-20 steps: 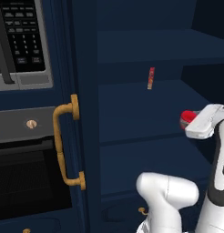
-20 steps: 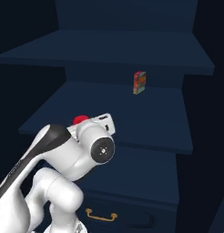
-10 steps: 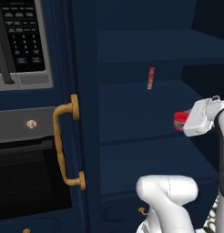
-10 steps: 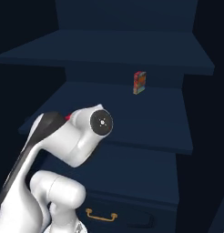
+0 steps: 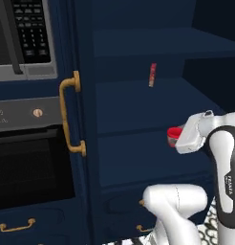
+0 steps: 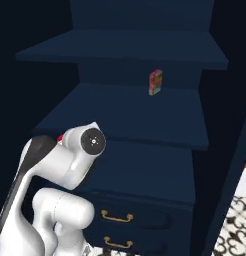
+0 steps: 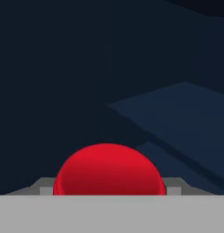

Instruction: Pick the jam and place it on the digital scale for weighing, and close the cabinet.

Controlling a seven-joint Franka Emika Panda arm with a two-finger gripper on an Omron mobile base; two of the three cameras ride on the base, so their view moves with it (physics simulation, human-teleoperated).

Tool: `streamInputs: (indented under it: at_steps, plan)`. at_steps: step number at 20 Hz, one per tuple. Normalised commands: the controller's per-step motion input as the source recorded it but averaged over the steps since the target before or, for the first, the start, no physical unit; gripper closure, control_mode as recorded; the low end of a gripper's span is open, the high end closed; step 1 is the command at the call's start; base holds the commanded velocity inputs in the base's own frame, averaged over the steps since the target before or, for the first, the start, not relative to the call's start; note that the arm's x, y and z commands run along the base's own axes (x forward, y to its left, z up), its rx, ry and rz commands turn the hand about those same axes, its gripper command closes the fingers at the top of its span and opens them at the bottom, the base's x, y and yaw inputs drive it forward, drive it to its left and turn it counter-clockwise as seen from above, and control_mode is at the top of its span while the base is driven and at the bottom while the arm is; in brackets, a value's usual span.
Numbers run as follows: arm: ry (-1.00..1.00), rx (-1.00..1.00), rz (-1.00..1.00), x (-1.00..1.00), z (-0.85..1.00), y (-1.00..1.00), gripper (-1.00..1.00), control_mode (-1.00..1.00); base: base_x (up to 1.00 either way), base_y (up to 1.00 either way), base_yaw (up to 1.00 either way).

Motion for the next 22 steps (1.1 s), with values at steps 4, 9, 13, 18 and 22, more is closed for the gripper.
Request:
streamInputs:
  at_steps: [4,9,13,18,22]
  plan:
    - [0.00,0.00,0.00,0.00,0.00,0.00,1.00,1.00,-1.00,-0.20,0.00]
    - [0.00,0.00,0.00,0.00,0.00,0.00,1.00,1.00,-1.00,-0.28,0.00]
    - [0.00,0.00,0.00,0.00,0.00,0.00,1.00,1.00,-1.00,-0.29,0.01]
    - [0.00,0.00,0.00,0.00,0.00,0.00,1.00,1.00,-0.75,-0.02,0.43]
    - [0.00,0.00,0.00,0.00,0.00,0.00,1.00,1.00,0.02,-0.16,0.90]
